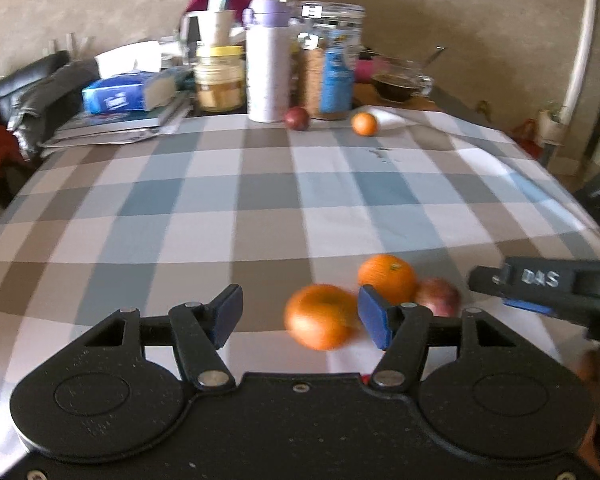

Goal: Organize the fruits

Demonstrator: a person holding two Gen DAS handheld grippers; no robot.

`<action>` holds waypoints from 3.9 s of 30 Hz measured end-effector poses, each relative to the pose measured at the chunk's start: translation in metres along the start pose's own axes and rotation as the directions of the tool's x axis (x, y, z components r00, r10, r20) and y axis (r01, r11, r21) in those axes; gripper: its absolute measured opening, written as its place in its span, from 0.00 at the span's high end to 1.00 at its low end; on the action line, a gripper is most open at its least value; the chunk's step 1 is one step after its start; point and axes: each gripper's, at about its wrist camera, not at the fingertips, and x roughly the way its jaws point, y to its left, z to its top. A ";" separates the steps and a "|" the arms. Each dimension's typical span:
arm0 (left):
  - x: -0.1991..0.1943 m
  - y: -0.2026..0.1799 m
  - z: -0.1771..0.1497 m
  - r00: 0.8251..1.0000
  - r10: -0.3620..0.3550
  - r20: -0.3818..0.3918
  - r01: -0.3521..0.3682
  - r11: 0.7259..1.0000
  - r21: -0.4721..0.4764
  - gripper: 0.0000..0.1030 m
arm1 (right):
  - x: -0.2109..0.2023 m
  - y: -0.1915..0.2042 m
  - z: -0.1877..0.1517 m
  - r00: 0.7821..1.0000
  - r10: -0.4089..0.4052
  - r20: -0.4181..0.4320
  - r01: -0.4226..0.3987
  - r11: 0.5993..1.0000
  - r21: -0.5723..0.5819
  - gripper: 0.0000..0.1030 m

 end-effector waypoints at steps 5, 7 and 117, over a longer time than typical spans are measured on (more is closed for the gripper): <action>0.005 -0.012 -0.004 1.000 0.008 -0.016 -0.007 0.998 0.061 0.34 | 0.004 -0.002 0.000 1.000 -0.016 -0.015 0.016 1.000 0.020 0.59; 0.008 -0.013 -0.005 1.000 0.015 -0.027 -0.013 0.998 0.062 0.34 | 0.006 -0.001 0.000 1.000 -0.021 -0.020 0.021 1.000 0.017 0.59; 0.030 0.034 -0.003 0.984 0.139 -0.112 -0.153 0.980 -0.129 0.50 | 0.020 0.048 -0.003 0.997 0.011 -0.078 -0.028 0.974 -0.223 0.68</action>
